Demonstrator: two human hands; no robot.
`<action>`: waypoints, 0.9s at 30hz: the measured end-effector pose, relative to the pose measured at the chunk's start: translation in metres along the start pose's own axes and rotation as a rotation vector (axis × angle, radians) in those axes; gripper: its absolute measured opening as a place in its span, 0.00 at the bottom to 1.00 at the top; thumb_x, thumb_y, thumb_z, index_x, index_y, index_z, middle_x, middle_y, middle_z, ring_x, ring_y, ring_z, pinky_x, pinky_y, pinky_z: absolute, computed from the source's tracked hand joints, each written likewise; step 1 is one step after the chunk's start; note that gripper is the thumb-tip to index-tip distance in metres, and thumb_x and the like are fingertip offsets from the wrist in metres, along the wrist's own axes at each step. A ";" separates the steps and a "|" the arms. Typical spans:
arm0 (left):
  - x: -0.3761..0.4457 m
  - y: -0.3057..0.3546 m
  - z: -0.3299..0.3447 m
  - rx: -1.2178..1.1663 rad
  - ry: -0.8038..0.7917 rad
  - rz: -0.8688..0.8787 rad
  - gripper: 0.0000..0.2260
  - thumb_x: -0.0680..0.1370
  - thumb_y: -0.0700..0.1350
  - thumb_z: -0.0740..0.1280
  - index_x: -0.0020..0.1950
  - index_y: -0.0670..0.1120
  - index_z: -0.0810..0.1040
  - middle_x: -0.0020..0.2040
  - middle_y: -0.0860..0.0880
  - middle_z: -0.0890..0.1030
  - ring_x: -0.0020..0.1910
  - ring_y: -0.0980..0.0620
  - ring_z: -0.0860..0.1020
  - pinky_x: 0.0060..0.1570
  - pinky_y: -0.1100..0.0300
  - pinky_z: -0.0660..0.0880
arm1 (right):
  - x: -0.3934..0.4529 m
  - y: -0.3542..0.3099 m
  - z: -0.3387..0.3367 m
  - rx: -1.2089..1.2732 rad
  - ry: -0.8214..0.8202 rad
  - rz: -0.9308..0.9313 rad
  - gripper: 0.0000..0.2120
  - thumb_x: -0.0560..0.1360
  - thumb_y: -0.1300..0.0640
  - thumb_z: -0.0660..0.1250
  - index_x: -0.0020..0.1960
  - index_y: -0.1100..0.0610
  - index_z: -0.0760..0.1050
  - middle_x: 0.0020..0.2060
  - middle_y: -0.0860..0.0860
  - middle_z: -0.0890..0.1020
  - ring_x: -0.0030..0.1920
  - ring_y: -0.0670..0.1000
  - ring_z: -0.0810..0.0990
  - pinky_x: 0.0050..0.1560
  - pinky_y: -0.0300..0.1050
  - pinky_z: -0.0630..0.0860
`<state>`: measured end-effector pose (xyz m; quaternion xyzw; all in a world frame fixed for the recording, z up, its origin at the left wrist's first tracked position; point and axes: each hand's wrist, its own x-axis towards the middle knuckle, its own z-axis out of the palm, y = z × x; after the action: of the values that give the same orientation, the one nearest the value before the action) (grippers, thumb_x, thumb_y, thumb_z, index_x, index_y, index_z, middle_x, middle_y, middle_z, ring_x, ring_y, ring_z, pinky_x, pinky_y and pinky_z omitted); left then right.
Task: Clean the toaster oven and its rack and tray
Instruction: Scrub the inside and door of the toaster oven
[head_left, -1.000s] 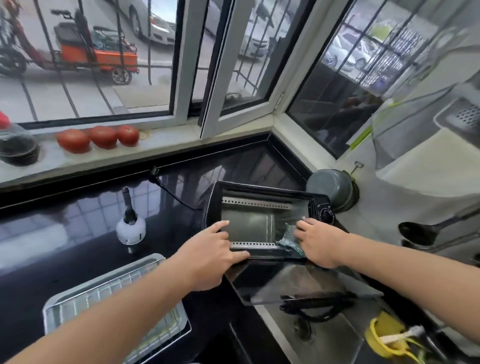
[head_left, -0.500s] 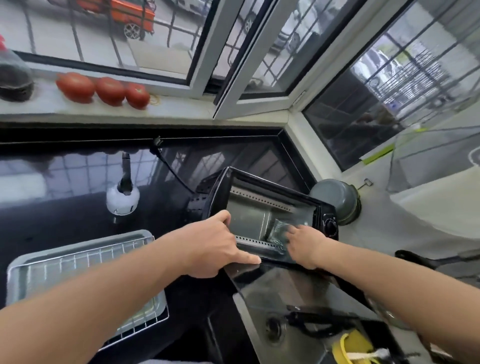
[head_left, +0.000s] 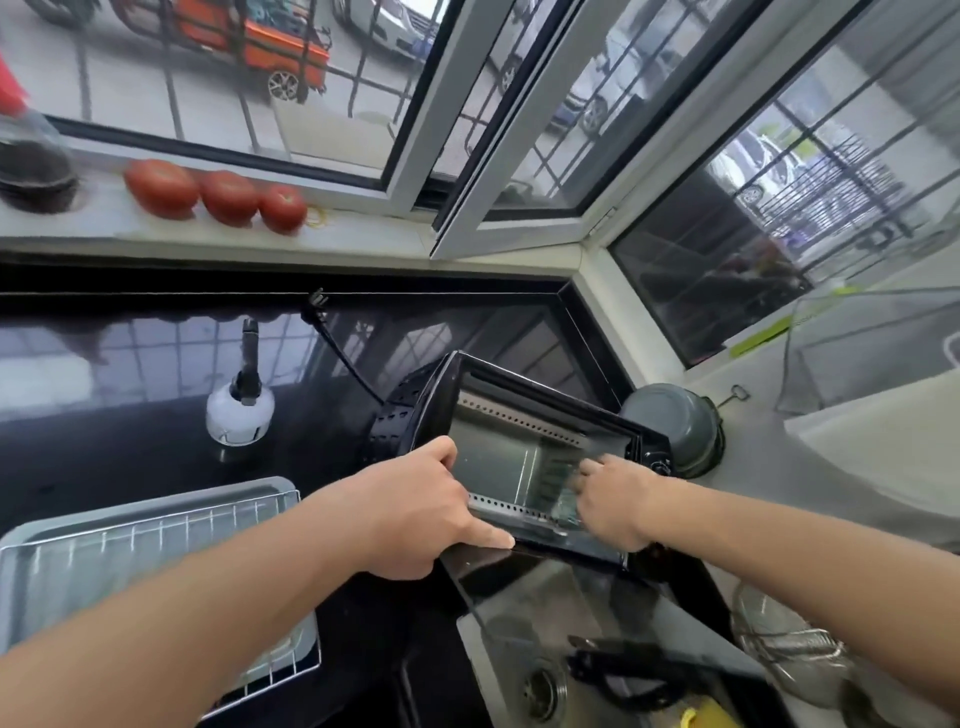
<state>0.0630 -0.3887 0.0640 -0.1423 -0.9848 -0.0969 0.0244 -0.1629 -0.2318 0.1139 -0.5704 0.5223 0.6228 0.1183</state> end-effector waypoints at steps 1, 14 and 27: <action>0.000 -0.001 0.001 -0.001 -0.001 -0.003 0.32 0.78 0.42 0.59 0.80 0.64 0.60 0.41 0.53 0.78 0.38 0.49 0.70 0.62 0.51 0.61 | -0.009 -0.001 0.000 -0.025 0.033 0.016 0.18 0.78 0.56 0.64 0.66 0.59 0.75 0.66 0.56 0.74 0.64 0.58 0.70 0.60 0.52 0.69; -0.001 0.008 0.003 0.012 -0.005 -0.033 0.33 0.79 0.40 0.59 0.81 0.63 0.60 0.39 0.52 0.77 0.38 0.49 0.71 0.64 0.52 0.58 | 0.100 -0.012 0.007 -0.010 -0.185 0.009 0.21 0.77 0.58 0.67 0.69 0.57 0.74 0.73 0.55 0.71 0.78 0.61 0.55 0.75 0.62 0.57; -0.002 0.008 0.001 0.026 0.007 -0.022 0.34 0.77 0.40 0.58 0.80 0.63 0.61 0.39 0.52 0.79 0.37 0.50 0.71 0.64 0.52 0.61 | -0.038 -0.006 0.011 -0.009 0.093 -0.001 0.17 0.80 0.54 0.56 0.62 0.56 0.78 0.64 0.58 0.72 0.65 0.60 0.65 0.71 0.56 0.61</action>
<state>0.0671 -0.3815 0.0646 -0.1309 -0.9874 -0.0846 0.0286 -0.1528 -0.2034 0.1401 -0.5994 0.5240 0.5981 0.0917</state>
